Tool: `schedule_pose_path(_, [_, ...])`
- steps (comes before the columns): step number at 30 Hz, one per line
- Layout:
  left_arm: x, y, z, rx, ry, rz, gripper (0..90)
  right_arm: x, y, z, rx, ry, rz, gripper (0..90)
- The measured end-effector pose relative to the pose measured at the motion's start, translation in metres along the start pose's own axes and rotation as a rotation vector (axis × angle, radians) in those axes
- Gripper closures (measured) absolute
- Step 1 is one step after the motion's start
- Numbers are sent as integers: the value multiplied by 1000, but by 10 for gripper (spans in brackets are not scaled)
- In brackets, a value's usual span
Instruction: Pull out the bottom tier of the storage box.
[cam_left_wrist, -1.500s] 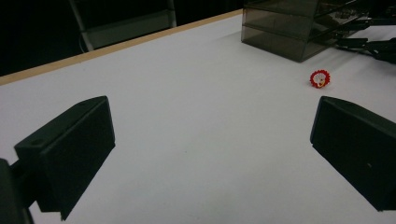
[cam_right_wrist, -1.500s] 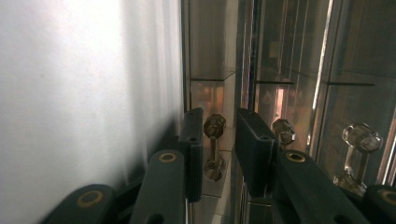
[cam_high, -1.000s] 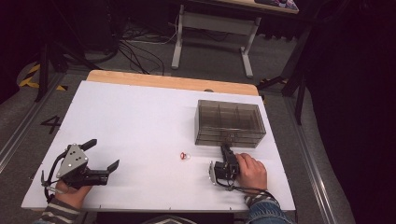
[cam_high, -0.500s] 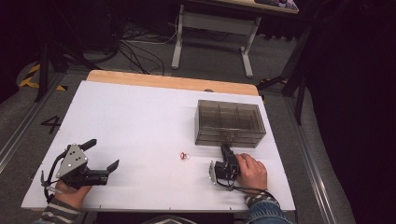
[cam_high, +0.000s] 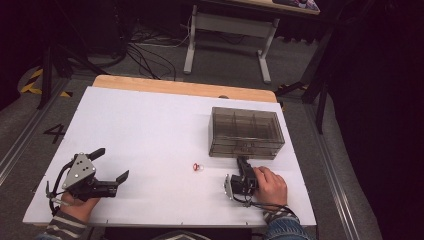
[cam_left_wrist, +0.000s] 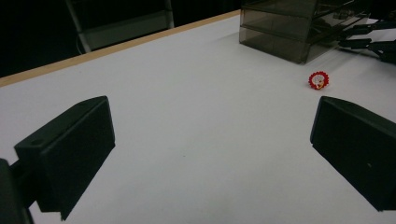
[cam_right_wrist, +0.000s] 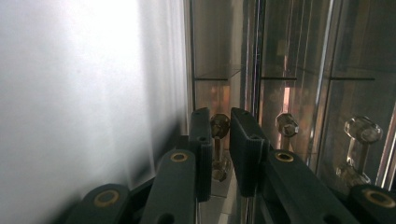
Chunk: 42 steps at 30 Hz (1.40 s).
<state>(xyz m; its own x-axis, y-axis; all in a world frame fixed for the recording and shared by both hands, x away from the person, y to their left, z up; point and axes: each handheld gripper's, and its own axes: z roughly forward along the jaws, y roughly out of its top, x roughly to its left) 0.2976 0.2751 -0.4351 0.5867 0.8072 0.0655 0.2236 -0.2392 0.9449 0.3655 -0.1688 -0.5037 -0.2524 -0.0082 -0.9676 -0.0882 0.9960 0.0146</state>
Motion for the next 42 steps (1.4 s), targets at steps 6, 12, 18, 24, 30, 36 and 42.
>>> schedule_pose_path(6, [-1,1,4,2,-13,-2,7,1,0,-5,-2,5,2,795])
schedule_pose_path(12, [-1,2,6,5,-20,-6,7,2,-2,-11,-12,16,23,793])
schedule_pose_path(18, [-1,2,7,4,-20,-7,7,2,-2,-17,-22,24,31,793])
schedule_pose_path(24, [0,2,6,2,-19,-7,7,2,-2,-22,-22,31,28,792])
schedule_pose_path(30, [0,2,6,-1,-21,-9,7,0,-4,-25,-35,37,33,790])
schedule_pose_path(36, [0,2,6,-2,-21,-10,7,-1,-6,-29,-37,52,38,788])
schedule_pose_path(42, [0,2,6,-1,-21,-8,7,-1,-7,-29,-47,70,49,741])
